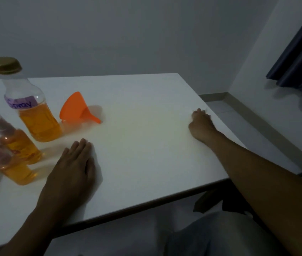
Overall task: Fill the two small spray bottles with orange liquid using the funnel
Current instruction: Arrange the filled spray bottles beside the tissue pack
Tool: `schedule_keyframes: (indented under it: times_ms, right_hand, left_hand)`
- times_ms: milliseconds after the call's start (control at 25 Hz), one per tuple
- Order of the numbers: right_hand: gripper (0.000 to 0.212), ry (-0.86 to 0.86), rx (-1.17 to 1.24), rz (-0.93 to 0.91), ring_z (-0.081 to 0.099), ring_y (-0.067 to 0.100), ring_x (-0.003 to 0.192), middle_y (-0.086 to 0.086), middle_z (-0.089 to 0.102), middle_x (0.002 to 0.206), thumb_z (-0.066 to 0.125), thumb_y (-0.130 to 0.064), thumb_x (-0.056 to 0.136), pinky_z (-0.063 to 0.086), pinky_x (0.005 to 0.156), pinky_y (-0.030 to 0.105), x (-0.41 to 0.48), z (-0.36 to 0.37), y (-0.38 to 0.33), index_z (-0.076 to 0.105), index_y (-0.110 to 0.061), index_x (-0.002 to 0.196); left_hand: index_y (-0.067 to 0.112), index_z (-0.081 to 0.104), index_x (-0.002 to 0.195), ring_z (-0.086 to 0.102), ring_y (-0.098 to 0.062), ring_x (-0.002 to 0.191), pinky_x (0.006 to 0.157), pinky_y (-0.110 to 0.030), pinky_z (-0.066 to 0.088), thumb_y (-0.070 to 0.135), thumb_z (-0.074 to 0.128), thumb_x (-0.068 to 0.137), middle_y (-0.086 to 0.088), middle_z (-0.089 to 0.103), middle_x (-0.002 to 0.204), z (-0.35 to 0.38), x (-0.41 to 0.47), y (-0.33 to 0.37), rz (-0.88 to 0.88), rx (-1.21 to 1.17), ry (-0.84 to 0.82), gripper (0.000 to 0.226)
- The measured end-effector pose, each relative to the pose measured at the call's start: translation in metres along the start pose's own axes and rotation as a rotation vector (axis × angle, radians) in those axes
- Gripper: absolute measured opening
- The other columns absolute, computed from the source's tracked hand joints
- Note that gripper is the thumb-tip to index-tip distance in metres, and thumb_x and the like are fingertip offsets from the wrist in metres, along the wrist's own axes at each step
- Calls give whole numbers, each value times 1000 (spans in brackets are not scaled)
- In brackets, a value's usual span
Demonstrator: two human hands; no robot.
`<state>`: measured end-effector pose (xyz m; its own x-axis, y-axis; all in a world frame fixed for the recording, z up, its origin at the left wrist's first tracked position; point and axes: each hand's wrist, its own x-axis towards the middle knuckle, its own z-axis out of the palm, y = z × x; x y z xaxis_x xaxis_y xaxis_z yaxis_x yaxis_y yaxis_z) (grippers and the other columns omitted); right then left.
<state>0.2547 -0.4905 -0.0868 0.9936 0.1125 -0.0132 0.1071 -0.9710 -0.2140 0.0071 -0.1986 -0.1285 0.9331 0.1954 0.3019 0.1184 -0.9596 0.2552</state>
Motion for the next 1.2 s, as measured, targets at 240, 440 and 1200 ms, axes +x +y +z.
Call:
schedule_keyframes:
  times_ms: [240,440,1200]
  right_hand:
    - [62,-66,34,-326,13,33,154,21,20,164,44,1,93,8,126,45,-14,42,-132,28,7,152]
    - [77,-186,58,-738,-1,28,157,16,5,169,41,12,85,-2,126,40,-85,43,-149,17,2,158]
    - [88,-271,181,-726,-1,10,153,-3,5,166,36,17,78,-7,125,28,-135,51,-83,14,-7,159]
  left_hand:
    - [11,34,146,23,-15,144,117,-30,10,38,21,97,-10,33,153,-1,1,0,-17,-5,9,58]
    - [13,30,148,20,-13,144,116,-29,9,41,17,97,-8,30,155,-1,0,-2,-30,-8,1,59]
    - [12,30,148,21,-15,145,117,-31,11,40,13,98,-9,29,155,0,-3,-4,-33,-7,-10,60]
